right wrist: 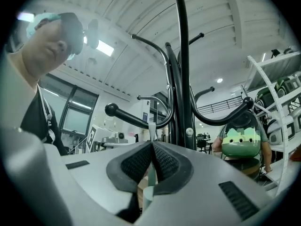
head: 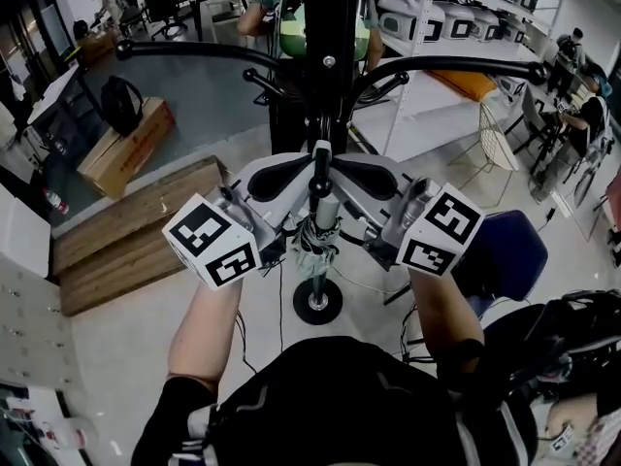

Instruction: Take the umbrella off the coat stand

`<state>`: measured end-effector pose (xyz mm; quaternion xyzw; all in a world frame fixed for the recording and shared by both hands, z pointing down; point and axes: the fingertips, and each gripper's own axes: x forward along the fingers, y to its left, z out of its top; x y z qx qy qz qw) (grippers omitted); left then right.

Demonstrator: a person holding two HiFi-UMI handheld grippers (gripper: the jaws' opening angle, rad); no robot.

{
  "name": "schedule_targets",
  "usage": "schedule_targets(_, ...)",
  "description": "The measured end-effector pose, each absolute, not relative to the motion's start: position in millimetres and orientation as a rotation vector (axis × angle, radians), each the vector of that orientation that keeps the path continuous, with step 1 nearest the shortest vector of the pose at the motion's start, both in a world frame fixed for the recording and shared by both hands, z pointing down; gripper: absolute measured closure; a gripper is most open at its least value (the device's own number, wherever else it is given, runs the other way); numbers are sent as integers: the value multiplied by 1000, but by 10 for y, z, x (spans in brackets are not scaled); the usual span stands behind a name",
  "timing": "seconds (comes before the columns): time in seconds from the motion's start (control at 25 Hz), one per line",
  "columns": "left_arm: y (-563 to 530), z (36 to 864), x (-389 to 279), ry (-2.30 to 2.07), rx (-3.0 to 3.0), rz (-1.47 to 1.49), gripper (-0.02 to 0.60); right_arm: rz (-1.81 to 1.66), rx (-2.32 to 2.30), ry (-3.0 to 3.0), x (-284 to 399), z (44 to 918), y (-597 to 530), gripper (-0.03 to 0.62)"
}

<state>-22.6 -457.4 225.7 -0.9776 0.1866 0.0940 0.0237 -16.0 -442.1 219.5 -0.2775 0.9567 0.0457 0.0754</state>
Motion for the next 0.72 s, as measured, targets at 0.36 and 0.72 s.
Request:
schedule_targets(0.36, -4488, 2258, -238, 650, -3049, 332, 569, 140, -920, 2834, -117, 2186, -4377, 585)
schedule_targets(0.72, -4299, 2165, -346, 662, -3036, 393, 569, 189, -958, 2807, -113, 2092, -4198, 585)
